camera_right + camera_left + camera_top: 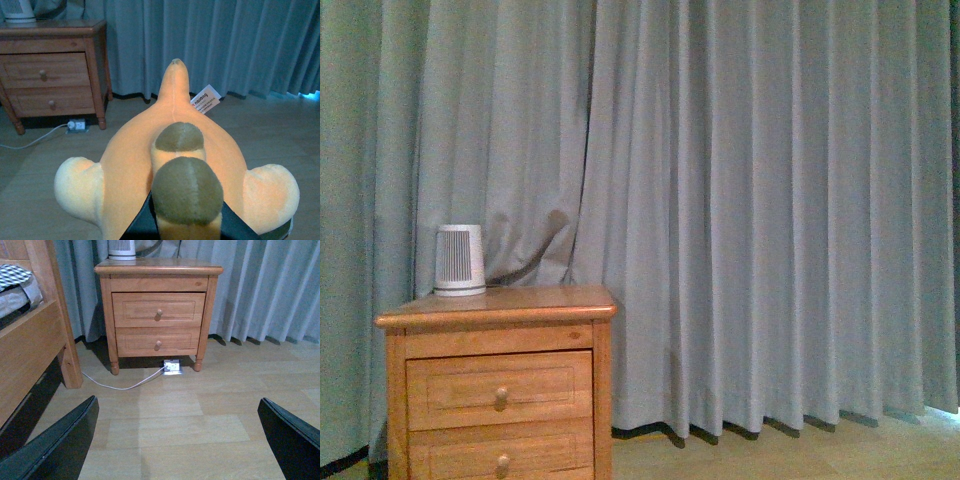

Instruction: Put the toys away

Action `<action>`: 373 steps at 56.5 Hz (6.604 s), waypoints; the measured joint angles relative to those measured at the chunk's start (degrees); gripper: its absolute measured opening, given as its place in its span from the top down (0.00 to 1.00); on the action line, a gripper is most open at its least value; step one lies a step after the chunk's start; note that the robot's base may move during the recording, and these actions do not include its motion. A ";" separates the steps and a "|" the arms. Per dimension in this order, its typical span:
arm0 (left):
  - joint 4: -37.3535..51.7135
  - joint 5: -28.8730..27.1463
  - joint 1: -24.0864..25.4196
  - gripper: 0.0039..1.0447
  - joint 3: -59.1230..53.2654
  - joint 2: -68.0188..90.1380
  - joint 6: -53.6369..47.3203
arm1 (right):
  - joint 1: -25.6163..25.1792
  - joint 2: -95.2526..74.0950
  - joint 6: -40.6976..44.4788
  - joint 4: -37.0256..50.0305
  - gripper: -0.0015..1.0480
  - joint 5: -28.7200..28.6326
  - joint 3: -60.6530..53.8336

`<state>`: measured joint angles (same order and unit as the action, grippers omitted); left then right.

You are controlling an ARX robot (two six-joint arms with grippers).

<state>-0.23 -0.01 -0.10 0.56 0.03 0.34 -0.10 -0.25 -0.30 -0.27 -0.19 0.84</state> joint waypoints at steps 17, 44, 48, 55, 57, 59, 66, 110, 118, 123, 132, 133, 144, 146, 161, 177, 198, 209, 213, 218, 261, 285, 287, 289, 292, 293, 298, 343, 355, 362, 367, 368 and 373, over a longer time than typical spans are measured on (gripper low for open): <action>0.00 0.00 0.00 0.06 0.00 0.00 0.00 | 0.00 0.00 0.00 -0.02 0.93 0.00 0.00; 0.04 0.02 0.00 0.06 0.00 -0.07 0.00 | 0.00 0.02 0.00 0.00 0.93 0.00 0.00; -0.04 0.04 0.00 0.06 0.00 0.02 -0.04 | 0.00 -0.07 0.00 -0.02 0.93 -0.11 0.00; -0.04 -0.02 0.00 0.06 0.00 -0.02 -0.04 | 0.00 -0.04 0.00 0.00 0.93 0.00 0.00; -0.04 0.04 0.00 0.06 0.00 -0.02 -0.04 | 0.00 -0.04 0.00 -0.02 0.93 0.00 0.00; -0.04 0.02 0.00 0.06 0.00 -0.02 -0.04 | 0.00 -0.07 0.00 -0.02 0.93 0.02 0.00; -0.04 0.00 0.00 0.06 0.00 -0.02 -0.04 | 0.00 -0.07 0.00 0.00 0.93 0.02 0.00; -0.04 -0.02 0.00 0.06 0.00 0.00 -0.04 | 0.04 -0.07 0.00 0.00 0.93 0.22 0.00; -0.04 -0.02 0.00 0.06 0.00 0.00 -0.07 | 0.04 -0.07 0.00 -0.02 0.93 0.22 0.00; -0.04 -0.13 0.00 0.06 0.00 0.00 -0.07 | 0.04 -0.07 0.00 -0.02 0.93 0.15 0.00; -0.04 -0.09 0.00 0.06 0.00 0.00 -0.07 | 0.04 -0.07 0.00 0.00 0.93 0.04 0.00; -0.02 -0.07 0.00 0.06 0.00 0.00 -0.07 | 0.04 -0.07 0.00 -0.02 0.93 0.17 0.00; -0.04 0.04 -0.04 0.06 0.00 0.00 -0.09 | 0.04 -0.07 0.00 0.00 0.93 0.22 0.00; -0.02 -0.17 -0.04 0.06 0.00 0.00 -0.09 | 0.04 -0.07 0.00 0.00 0.93 0.22 0.00; -0.02 0.00 -0.11 0.06 0.00 0.00 -0.11 | 0.00 -0.07 0.04 0.00 0.93 0.15 0.00; -0.04 0.00 -0.11 0.06 0.00 0.00 -0.11 | 0.04 -0.07 0.07 0.00 0.93 0.22 0.00; -0.04 0.00 -0.11 0.06 0.00 0.00 -0.11 | 0.04 -0.07 0.07 0.00 0.93 0.17 0.00; -0.04 0.00 -0.11 0.06 0.00 0.00 -0.11 | 0.04 -0.02 0.07 0.00 0.93 0.15 0.00; -0.02 0.00 -0.11 0.06 0.00 0.00 -0.11 | 0.04 -0.02 0.07 0.00 0.93 0.17 0.00; -0.04 0.00 -0.11 0.06 0.00 0.00 -0.11 | 0.04 -0.04 0.07 0.00 0.93 0.15 0.00; -0.04 0.02 -0.11 0.06 0.00 0.00 -0.11 | 0.04 -0.04 0.07 0.00 0.93 0.17 0.00; -0.04 0.00 -0.11 0.06 0.00 0.00 -0.11 | 0.04 -0.02 0.07 0.00 0.93 0.15 0.00; -0.04 0.00 -0.11 0.06 0.00 0.00 -0.11 | 0.04 -0.02 0.07 0.00 0.93 0.17 0.00; -0.04 -0.02 -0.11 0.06 0.00 0.00 -0.11 | 0.04 -0.02 0.07 0.00 0.93 0.13 0.00; -0.02 0.00 -0.11 0.06 0.00 0.00 -0.11 | 0.04 -0.02 0.04 0.00 0.93 0.15 0.00; -0.02 0.00 -0.11 0.06 0.00 0.00 -0.11 | 0.04 -0.02 0.04 0.00 0.93 0.15 0.00; -0.04 0.00 -0.11 0.06 0.00 0.00 -0.11 | 0.04 -0.02 0.07 0.00 0.93 0.17 0.00; -0.04 0.00 -0.11 0.06 0.00 0.07 -0.11 | 11.19 -15.39 3.65 9.57 0.93 21.33 16.09; -0.04 0.00 -0.11 0.06 0.00 0.07 -0.11 | 19.96 -26.10 11.85 12.24 0.93 28.76 34.60; -0.04 0.00 -0.11 0.06 0.00 0.07 -0.11 | 21.42 -34.58 19.17 13.99 0.93 26.23 49.44; -0.04 0.00 -0.11 0.06 0.00 0.07 -0.11 | 16.46 -37.97 20.02 12.07 0.93 21.20 56.89; -0.04 0.00 -0.11 0.06 0.00 0.07 -0.11 | 14.78 -38.58 19.74 11.15 0.93 19.69 58.42; -0.04 0.00 -0.11 0.06 0.00 0.07 -0.11 | 4.83 -41.53 16.68 8.20 0.93 11.19 64.85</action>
<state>-0.27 -0.01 -0.21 0.56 0.10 0.23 4.73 -41.78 16.38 7.92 11.00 65.69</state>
